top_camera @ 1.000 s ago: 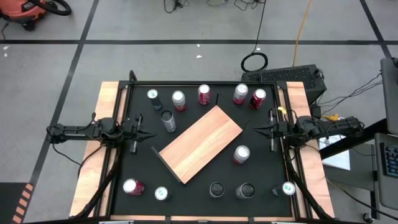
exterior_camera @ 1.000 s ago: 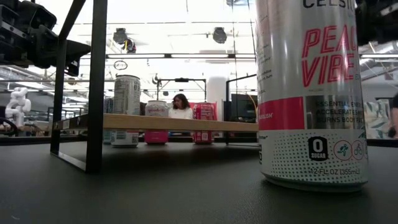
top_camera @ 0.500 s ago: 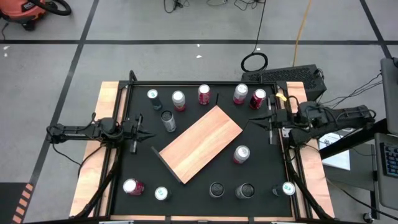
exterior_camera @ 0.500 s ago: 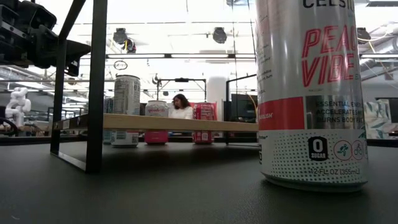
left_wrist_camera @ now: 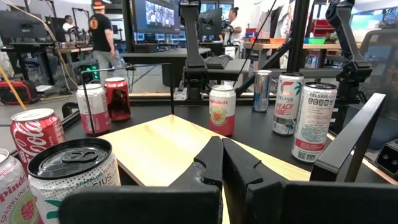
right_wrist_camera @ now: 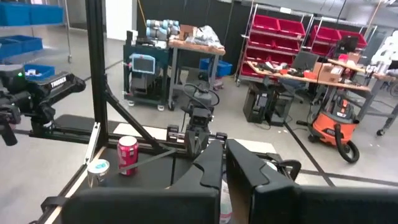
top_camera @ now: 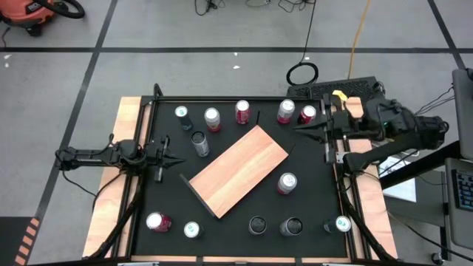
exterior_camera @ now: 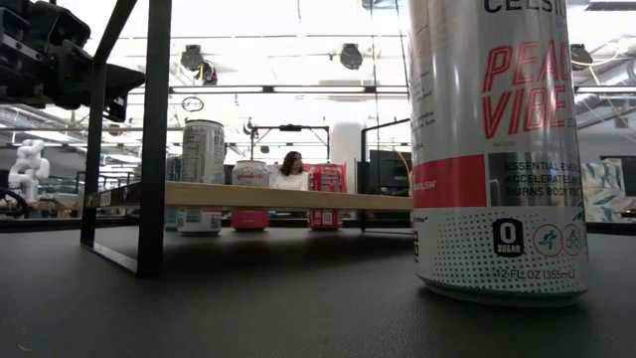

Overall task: Place canned beverage on shelf
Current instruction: Put the bottom right blue soda can on the shelf

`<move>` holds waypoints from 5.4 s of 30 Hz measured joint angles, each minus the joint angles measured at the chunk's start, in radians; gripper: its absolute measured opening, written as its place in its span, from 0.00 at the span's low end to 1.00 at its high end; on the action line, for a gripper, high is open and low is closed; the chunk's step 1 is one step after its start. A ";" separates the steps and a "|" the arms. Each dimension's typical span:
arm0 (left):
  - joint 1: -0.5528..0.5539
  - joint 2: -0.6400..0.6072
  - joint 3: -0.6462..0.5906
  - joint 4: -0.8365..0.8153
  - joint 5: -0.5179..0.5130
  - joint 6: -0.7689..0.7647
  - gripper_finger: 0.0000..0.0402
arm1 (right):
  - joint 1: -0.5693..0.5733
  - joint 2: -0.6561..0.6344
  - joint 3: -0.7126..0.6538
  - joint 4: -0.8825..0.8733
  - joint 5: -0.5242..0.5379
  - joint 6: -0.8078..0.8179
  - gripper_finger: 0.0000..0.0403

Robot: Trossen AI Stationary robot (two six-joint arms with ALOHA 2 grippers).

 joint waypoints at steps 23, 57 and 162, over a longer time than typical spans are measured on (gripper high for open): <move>0.000 0.000 0.000 0.001 -0.036 0.000 0.00 | 0.000 0.036 0.083 -0.063 0.001 0.005 0.00; 0.000 0.103 0.273 -0.042 -0.017 -0.210 0.00 | -0.001 0.124 0.083 -0.153 0.023 0.118 0.00; 0.000 1.110 1.209 -0.326 -0.328 -0.470 0.00 | -0.302 0.150 0.083 -0.678 -0.205 0.776 0.03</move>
